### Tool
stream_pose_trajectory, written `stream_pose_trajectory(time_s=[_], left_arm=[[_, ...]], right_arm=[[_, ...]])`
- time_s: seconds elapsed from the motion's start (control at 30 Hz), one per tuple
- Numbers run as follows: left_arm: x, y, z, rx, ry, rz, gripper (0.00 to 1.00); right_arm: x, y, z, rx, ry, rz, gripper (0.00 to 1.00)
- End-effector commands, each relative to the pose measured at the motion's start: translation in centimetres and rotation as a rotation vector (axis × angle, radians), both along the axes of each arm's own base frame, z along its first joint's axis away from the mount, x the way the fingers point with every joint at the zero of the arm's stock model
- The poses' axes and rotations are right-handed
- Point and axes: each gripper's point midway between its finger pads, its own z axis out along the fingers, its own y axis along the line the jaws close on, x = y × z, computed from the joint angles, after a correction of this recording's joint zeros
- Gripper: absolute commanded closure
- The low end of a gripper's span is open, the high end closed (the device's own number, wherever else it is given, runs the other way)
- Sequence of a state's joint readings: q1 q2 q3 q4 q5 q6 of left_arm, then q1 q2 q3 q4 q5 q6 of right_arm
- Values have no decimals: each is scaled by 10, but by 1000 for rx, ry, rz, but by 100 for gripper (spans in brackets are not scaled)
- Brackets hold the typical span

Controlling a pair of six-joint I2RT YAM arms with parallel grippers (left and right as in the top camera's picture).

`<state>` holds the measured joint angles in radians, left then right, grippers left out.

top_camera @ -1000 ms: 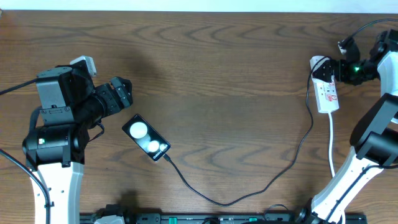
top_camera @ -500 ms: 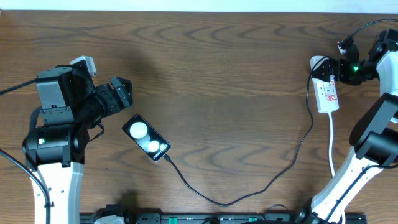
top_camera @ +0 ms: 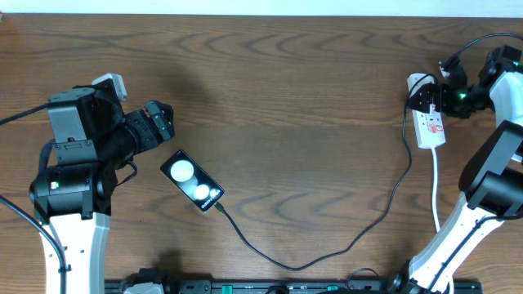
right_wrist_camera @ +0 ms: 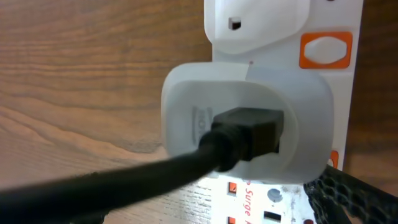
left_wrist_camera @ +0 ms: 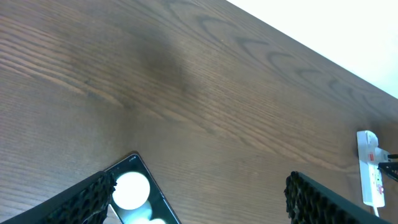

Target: Plug charger to phone and switch on socket

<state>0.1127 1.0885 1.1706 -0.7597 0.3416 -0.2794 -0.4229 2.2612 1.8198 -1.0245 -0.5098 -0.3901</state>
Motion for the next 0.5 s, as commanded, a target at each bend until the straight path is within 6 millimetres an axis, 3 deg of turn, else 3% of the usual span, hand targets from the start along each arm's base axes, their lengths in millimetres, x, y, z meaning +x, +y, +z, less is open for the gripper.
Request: stream_pose_trajectory(time_s=[0.0, 0.47], left_arm=[[0, -2, 2, 12, -7, -20, 11], [0, -2, 2, 12, -7, -20, 11]], right_arm=[[-11, 24, -16, 75, 61, 11, 1], [-5, 32, -15, 107, 28, 22, 1]])
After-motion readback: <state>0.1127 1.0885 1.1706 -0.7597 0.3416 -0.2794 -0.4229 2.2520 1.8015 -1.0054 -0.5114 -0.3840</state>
